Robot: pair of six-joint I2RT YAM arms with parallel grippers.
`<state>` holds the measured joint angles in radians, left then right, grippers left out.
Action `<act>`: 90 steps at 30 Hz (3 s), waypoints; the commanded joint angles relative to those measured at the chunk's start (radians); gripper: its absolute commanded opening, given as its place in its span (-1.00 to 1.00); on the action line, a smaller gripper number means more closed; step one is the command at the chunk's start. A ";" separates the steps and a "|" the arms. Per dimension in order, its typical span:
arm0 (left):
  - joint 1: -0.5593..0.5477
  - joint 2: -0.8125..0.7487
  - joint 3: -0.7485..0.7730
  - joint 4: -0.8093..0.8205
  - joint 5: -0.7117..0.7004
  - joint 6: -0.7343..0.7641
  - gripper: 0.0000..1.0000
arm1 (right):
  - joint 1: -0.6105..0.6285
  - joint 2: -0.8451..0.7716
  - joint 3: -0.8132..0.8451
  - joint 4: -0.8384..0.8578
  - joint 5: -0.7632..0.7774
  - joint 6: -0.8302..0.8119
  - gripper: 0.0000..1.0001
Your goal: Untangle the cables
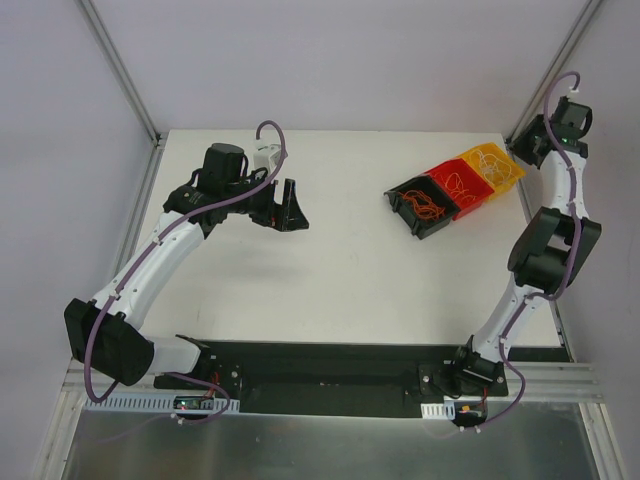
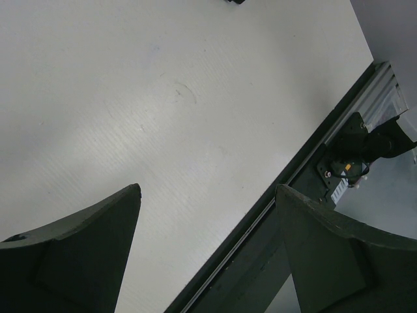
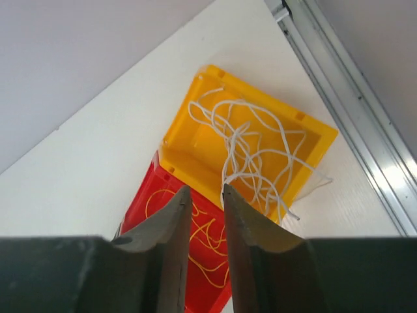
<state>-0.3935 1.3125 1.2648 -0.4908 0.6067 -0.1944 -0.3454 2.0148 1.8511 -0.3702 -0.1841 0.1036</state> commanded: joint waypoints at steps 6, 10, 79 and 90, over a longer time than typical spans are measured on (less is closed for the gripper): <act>-0.007 -0.009 -0.002 0.023 0.022 0.000 0.67 | 0.003 0.136 0.132 -0.096 -0.026 -0.235 -0.22; -0.007 -0.009 -0.002 0.024 0.018 0.001 0.68 | 0.003 0.162 0.143 -0.104 -0.014 -0.283 -0.22; -0.008 0.016 -0.004 0.024 0.024 0.000 0.68 | -0.010 0.202 0.073 0.290 -0.090 0.150 -0.99; -0.008 0.014 -0.004 0.024 0.025 0.000 0.68 | -0.012 0.082 -0.044 0.420 -0.172 0.119 -0.99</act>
<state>-0.3935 1.3350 1.2629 -0.4904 0.6197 -0.1944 -0.3504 2.2440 1.8381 -0.0818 -0.2916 0.2485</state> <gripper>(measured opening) 0.836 0.009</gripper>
